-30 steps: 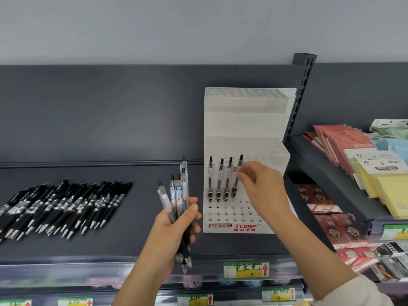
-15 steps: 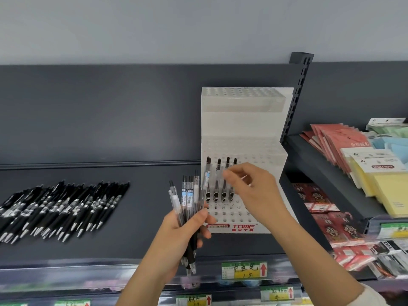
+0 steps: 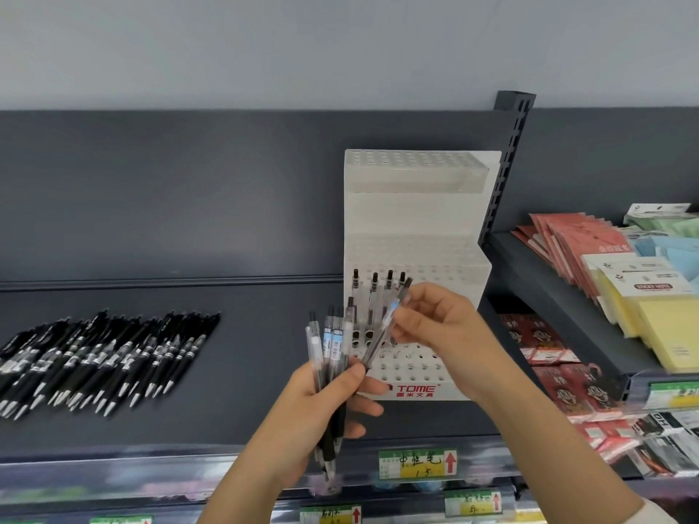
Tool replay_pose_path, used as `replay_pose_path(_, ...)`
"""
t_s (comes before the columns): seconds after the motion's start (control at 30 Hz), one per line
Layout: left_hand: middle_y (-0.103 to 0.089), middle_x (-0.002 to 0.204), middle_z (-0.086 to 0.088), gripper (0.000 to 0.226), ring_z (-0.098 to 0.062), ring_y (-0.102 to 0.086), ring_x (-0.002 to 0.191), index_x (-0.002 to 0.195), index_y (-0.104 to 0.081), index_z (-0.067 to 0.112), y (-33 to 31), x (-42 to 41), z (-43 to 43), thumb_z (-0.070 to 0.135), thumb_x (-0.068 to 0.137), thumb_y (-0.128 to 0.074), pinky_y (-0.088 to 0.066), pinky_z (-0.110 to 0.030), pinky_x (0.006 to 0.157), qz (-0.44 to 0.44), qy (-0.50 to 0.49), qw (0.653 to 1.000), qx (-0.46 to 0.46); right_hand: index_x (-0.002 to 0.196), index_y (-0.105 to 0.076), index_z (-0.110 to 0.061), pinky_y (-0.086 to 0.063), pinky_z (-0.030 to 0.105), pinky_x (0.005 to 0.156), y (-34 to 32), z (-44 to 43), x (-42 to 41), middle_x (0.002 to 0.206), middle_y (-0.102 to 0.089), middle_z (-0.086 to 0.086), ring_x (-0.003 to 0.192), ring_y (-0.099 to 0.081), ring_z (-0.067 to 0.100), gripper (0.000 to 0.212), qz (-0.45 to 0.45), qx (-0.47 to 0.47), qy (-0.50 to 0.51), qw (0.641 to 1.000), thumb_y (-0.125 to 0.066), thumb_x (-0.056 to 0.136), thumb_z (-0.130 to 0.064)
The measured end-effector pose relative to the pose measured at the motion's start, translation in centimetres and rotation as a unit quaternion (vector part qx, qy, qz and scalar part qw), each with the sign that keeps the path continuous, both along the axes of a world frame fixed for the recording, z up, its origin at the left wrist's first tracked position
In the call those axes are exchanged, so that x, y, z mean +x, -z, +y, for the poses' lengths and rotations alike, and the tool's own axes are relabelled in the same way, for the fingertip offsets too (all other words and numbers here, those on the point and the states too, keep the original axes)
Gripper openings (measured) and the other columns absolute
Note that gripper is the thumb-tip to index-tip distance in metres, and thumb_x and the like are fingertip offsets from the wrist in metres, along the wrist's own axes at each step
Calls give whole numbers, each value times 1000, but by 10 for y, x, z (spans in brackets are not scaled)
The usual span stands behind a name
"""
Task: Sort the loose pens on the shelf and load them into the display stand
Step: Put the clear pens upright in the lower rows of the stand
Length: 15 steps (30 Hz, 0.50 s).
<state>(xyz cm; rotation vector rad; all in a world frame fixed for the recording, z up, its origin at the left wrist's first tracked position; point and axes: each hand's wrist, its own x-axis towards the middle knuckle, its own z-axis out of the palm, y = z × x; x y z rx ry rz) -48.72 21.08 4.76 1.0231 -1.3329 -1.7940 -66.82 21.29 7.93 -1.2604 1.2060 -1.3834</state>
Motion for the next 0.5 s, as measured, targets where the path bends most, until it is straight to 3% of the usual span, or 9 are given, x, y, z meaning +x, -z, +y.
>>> replay_pose_path(0.1,-72,81,-4,19,-14,-60,60,101,-59,8,3,3,-5,23,91,-55,-47,-23,52,-11,-53,998,-22,85,-61,-10,-54,19,64,-17,-1,-12,69,-68,-3,63,-64,9,7,-23,-57,127,990,-60,84,-2)
replay_pose_path(0.23,-53,62,-1,22,-12,-46,52,93,-59,8,7,8,-10,30,88,-58,-42,-27,53,-11,-113,993,-28,81,-61,-19,-54,23,69,-26,-7,-27,78,-68,-1,72,-67,12,9,107,-114,278,948,-67,85,-14)
replay_pose_path(0.3,-51,61,-1,34,-13,-45,52,92,-59,4,7,9,-11,37,83,-59,-42,-30,56,-8,-118,992,-37,80,-61,-22,-54,26,71,-23,-11,-28,79,-68,-3,75,-67,14,10,153,-113,292,937,-68,85,-17)
replay_pose_path(0.4,-51,60,-2,54,-14,-45,53,95,-56,-3,5,9,-11,47,76,-57,-41,-33,60,-7,-118,992,-54,81,-61,-20,-49,17,68,-14,-18,-24,77,-66,-7,74,-63,8,8,212,-101,291,927,-68,85,-19)
replay_pose_path(0.5,-51,61,-2,49,-15,-45,54,89,-58,3,3,10,-11,49,74,-56,-40,-34,60,1,-119,991,-61,83,-62,-19,-45,13,65,-1,-25,-20,76,-64,-10,73,-60,2,6,269,-75,277,919,-67,86,-21)
